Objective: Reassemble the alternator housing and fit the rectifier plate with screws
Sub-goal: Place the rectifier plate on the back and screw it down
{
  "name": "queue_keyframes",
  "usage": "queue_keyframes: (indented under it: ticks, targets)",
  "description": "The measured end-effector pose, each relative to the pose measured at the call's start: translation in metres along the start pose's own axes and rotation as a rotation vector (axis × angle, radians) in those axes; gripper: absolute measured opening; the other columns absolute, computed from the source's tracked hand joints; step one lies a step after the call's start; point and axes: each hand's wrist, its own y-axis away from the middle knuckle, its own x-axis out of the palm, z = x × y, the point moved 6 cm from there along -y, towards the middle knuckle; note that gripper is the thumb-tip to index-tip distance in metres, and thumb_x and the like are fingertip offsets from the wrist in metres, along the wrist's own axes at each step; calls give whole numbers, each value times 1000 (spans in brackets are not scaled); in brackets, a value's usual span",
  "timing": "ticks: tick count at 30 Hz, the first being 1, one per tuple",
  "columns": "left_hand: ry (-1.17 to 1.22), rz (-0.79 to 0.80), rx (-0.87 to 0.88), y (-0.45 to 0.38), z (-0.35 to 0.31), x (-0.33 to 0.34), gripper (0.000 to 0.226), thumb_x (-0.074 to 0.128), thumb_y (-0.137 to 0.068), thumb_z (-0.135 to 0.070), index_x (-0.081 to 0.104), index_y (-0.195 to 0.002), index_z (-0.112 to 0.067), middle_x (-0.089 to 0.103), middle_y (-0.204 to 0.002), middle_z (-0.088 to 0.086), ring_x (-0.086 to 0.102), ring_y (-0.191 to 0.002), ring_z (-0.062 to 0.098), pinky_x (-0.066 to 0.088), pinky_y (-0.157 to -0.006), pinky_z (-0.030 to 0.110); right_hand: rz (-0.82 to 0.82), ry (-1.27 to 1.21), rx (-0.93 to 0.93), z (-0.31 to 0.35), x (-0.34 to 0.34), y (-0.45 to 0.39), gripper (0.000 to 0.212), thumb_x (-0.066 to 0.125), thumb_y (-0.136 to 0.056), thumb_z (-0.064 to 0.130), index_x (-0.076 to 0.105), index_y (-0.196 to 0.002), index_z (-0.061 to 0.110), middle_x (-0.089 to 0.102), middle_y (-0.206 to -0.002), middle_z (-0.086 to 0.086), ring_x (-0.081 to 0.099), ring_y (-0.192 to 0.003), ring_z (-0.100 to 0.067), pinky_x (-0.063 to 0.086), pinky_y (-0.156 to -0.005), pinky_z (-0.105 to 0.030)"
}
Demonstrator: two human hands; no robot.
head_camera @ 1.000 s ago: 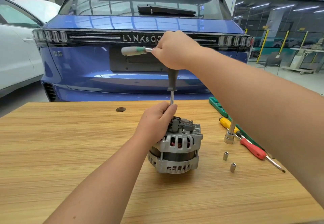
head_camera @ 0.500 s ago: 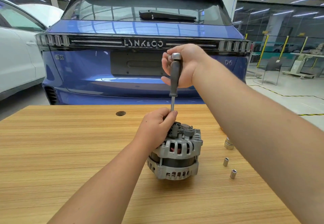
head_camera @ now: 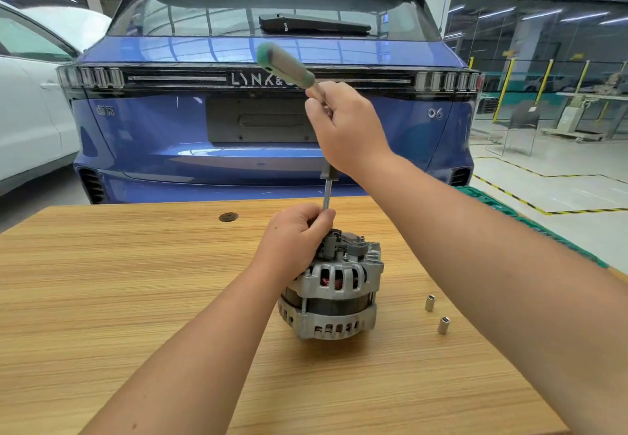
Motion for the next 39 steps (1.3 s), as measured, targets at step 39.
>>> queue_keyframes:
  ticks: [39]
  targets:
    - [1, -24, 34, 1, -1, -2, 38, 54, -103, -36, 57, -74, -11, 47, -60, -9, 41, -56, 6, 34, -61, 34, -123, -1219, 641, -13, 12, 9, 10, 59, -102, 23, 66, -100, 16, 65, -76, 2, 57, -69, -13, 49, -77, -32]
